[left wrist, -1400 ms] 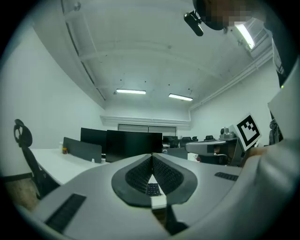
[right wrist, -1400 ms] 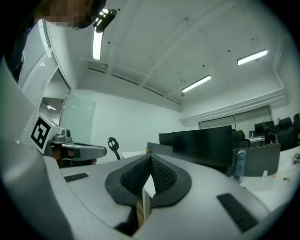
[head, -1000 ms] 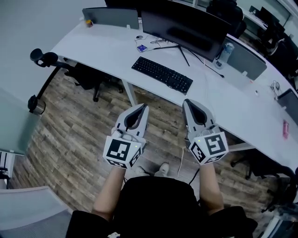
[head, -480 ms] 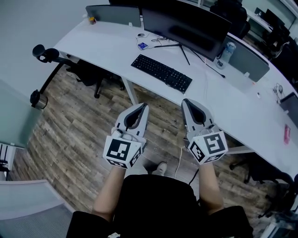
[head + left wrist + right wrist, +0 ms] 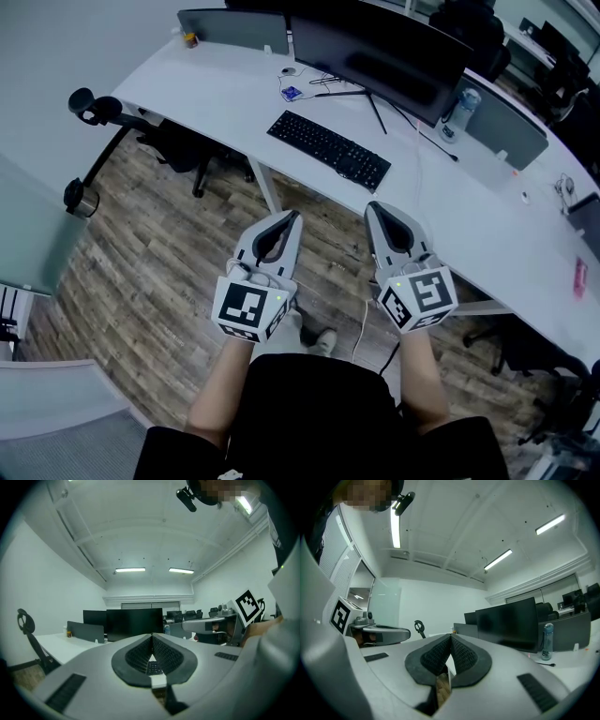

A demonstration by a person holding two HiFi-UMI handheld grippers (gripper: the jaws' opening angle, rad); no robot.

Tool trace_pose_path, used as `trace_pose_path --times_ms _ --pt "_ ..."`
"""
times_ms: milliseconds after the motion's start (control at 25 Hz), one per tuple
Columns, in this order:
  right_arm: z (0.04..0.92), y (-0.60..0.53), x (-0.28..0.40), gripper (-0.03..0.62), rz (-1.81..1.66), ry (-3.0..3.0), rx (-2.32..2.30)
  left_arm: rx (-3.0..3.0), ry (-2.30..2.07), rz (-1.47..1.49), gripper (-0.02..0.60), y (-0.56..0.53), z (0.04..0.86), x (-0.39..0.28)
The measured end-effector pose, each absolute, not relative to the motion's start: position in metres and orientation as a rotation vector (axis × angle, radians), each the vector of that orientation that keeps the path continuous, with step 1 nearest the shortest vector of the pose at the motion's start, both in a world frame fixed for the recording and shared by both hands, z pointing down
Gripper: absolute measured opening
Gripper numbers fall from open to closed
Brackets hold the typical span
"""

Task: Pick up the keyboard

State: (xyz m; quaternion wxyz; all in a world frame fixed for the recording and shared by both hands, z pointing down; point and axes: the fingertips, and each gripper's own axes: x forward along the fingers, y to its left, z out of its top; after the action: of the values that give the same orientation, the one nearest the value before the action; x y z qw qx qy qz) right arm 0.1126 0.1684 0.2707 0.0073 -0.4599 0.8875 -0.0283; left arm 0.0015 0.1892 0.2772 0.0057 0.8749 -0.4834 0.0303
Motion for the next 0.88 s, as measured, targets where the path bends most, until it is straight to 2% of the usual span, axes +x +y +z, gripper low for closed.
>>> trace_pose_path --times_ms 880 --pt "0.275 0.083 0.077 0.006 -0.083 2.740 -1.568 2.746 -1.412 0.048 0.011 0.090 0.284 -0.042"
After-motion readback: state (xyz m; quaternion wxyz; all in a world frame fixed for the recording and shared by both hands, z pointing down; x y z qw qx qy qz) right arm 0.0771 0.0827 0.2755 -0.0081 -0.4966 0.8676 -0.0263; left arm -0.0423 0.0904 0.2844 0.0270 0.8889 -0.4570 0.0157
